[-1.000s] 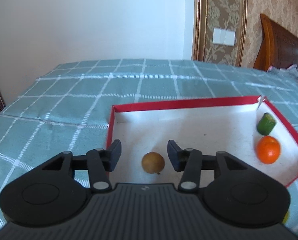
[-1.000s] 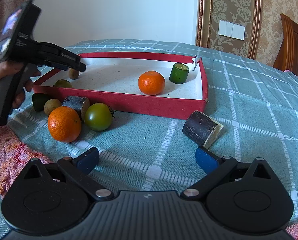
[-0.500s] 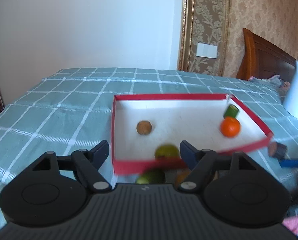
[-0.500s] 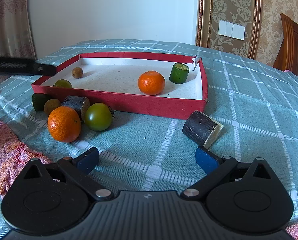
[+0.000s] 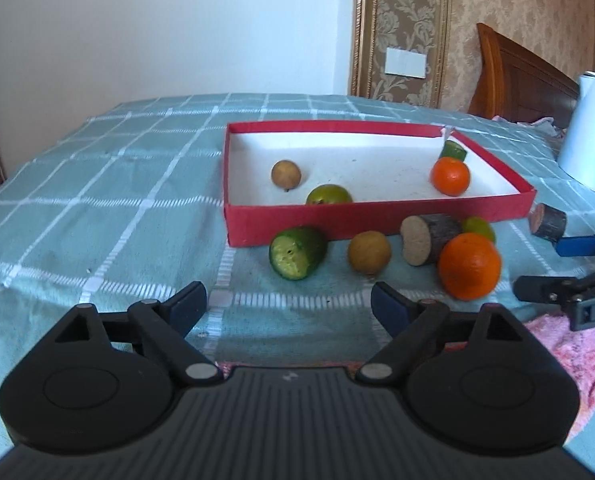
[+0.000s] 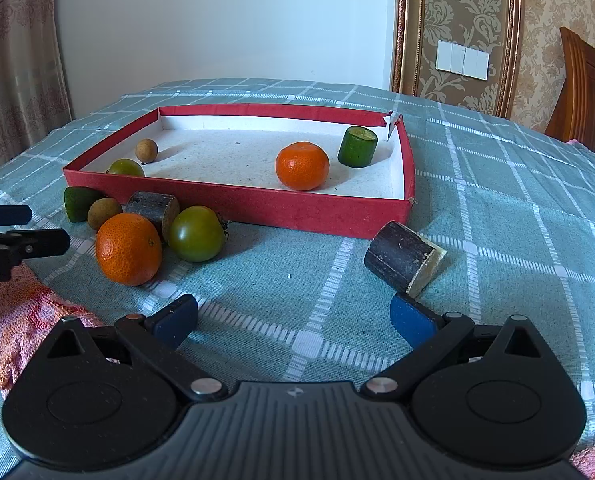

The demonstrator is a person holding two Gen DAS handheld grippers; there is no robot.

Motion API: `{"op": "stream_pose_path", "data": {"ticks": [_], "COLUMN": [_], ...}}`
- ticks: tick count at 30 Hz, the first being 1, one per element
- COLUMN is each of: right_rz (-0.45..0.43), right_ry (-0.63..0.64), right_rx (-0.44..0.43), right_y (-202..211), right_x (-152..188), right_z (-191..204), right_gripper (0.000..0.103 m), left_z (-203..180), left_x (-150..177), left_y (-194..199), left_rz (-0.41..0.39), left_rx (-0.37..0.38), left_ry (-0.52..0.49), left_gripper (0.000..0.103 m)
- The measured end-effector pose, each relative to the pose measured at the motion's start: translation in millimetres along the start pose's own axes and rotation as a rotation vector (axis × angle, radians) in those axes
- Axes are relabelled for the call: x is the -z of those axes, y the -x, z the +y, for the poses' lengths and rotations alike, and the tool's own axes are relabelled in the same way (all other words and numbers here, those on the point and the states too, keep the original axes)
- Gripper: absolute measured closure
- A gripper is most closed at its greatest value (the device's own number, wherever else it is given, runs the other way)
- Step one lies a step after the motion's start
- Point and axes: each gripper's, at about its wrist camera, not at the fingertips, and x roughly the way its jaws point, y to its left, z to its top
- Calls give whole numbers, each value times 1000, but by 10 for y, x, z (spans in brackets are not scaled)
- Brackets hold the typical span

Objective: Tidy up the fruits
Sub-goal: 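Reach the right tool to the dark cut chunk and grasp it, then carry the dark chunk into the tray and open the right tool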

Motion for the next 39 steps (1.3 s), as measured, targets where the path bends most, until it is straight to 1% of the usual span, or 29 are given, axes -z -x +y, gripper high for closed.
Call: {"op": "stream_pose_path", "data": {"ticks": [3,4,6,9,10,11,14,17,19,22,25,26,32,33,34,35,36,37,38,39], "right_rz": [0,0,-3,-24,-33,-50,-116,-151,-144,-145,-126,-119,-125,-118,-107,-93,-73,-51,-52,-52], "right_ry": [-1,-1,-3,-31,-35,-36,-24,-30,-41,-67,-81,-79,-6,5,14,18,16,9,-9,-14], "right_rx": [-1,-2,-9,-21,-17,-9,19,91,112,107,55,50,108,105,92,74,58,43,30,31], "right_y": [0,3,18,106,154,215,402,504,467,363,251,218,94,72,38,6,-27,-60,-56,-54], "right_x": [-2,2,17,66,94,128,214,243,203,105,12,-7,-76,-82,-96,-103,-114,-122,-124,-120], "right_z": [1,1,-10,-64,-81,-101,-196,-320,-418,-559,-621,-623,-480,-458,-446,-434,-430,-434,-449,-453], "right_gripper": [0,0,0,0,0,0,0,0,0,0,0,0,1,2,10,16,31,50,55,55], "left_z": [3,-4,-18,-3,10,23,60,81,94,102,100,99,88,89,90,90,90,89,87,85], "left_x": [17,13,12,15,14,8,2,9,5,4,6,6,6,5,5,5,5,5,5,5], "left_y": [-32,-34,-45,-47,-49,-56,-55,-52,-61,-57,-57,-58,-60,-60,-60,-60,-60,-59,-56,-54], "left_rz": [2,3,11,10,10,13,11,10,17,16,16,17,19,19,19,19,19,19,18,18], "left_rx": [-9,-7,-11,-11,-11,-19,-24,-16,-6,-3,-4,-5,-9,-9,-8,-8,-8,-8,-8,-8], "left_ry": [-3,-9,-19,-12,-4,6,32,42,47,46,44,42,38,38,38,38,38,38,38,38], "left_gripper": [12,7,4,3,1,0,0,0,0,0,0,0,0,0,0,0,0,0,0,0]}}
